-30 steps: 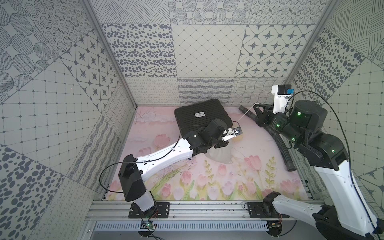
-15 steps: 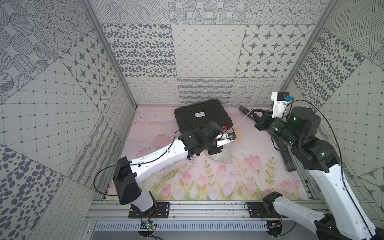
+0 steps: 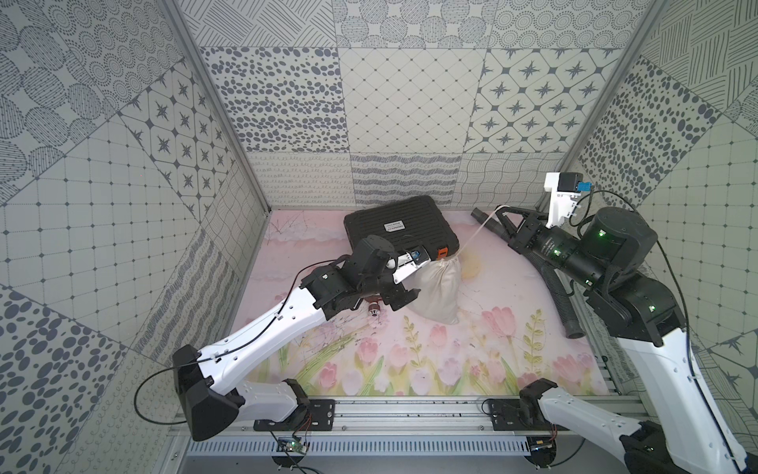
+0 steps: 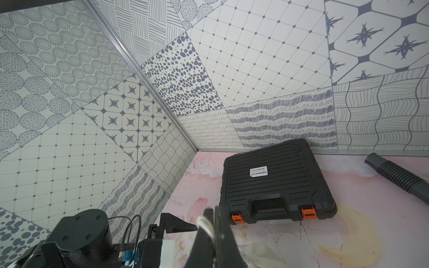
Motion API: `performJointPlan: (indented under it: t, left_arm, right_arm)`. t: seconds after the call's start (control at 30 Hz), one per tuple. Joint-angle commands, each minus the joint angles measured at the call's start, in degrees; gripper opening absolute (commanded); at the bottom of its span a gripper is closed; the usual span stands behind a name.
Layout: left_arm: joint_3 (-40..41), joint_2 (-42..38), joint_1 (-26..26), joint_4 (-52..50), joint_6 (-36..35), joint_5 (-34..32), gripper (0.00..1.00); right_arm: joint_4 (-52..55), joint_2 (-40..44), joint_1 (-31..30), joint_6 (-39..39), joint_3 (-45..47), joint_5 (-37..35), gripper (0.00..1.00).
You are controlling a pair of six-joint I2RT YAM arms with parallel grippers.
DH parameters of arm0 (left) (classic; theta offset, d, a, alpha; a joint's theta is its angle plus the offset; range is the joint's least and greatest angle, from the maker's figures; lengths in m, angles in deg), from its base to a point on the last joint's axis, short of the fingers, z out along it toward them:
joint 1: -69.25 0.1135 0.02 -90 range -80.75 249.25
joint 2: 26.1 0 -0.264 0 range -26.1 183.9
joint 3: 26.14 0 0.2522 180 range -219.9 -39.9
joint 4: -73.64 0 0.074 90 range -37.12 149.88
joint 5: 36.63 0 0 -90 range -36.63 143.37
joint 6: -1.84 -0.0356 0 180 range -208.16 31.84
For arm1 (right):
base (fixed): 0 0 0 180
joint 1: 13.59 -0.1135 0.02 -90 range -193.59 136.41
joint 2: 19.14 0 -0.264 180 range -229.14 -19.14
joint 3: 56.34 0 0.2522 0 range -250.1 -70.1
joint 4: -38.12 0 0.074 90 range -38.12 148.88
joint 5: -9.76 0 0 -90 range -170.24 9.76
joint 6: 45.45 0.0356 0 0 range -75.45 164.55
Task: Close the soil bag
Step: Pick up the soil bag from the center of the board.
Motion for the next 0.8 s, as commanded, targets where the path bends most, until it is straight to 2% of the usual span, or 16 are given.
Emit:
performJointPlan:
  t: [0.0, 0.17, 0.3, 0.6, 0.77]
  left_arm:
    - [1.92, -0.92, 1.37, 1.98, 6.0, 6.49, 0.96]
    - [3.63, 1.19, 1.42, 9.94, 4.99, 10.4, 0.96]
    - [-0.51, 6.6, 1.34, 10.24, 3.36, 15.0, 0.96]
    - [-7.78, 16.81, 1.33, 15.37, 0.97, 14.03, 0.96]
    - [-10.69, 19.7, 1.24, 15.11, 0.56, 18.76, 0.93]
  right_arm:
    - [-4.25, -0.13, 0.21, 0.68, -2.4, 3.75, 0.0]
    - [-4.22, 0.56, 0.17, 0.53, -2.58, 6.39, 0.0]
    - [-4.21, 1.04, 0.17, 0.75, -1.3, 6.2, 0.0]
    - [-4.21, 1.63, 0.16, 1.25, -0.19, 7.01, 0.0]
    - [-4.21, 1.91, 0.2, 1.66, 1.1, 6.58, 0.0]
